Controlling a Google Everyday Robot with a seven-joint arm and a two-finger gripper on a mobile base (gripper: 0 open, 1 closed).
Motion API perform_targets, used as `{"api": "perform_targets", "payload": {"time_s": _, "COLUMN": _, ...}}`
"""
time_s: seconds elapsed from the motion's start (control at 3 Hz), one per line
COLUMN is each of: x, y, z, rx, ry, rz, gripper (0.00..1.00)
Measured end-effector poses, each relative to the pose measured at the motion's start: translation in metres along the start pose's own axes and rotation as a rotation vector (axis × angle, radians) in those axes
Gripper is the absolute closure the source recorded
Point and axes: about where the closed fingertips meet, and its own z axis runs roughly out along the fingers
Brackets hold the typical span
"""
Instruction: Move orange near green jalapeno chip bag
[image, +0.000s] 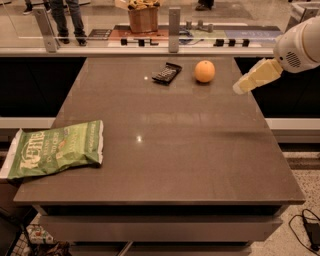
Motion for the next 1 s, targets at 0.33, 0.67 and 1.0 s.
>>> {"api": "perform_targets", "payload": {"time_s": 0.33, "x": -0.006, "y": -0.021, "z": 0.027, "rx": 0.009, "ry": -0.064, "rz": 0.028, "gripper": 0.00}}
{"api": "perform_targets", "payload": {"time_s": 0.67, "x": -0.009, "y": -0.033, "z": 0.048, "rx": 0.008, "ry": -0.117, "rz": 0.065, "gripper": 0.00}}
{"api": "perform_targets", "payload": {"time_s": 1.0, "x": -0.016, "y": -0.040, "z": 0.072, "rx": -0.015, "ry": -0.166, "rz": 0.100, "gripper": 0.00}}
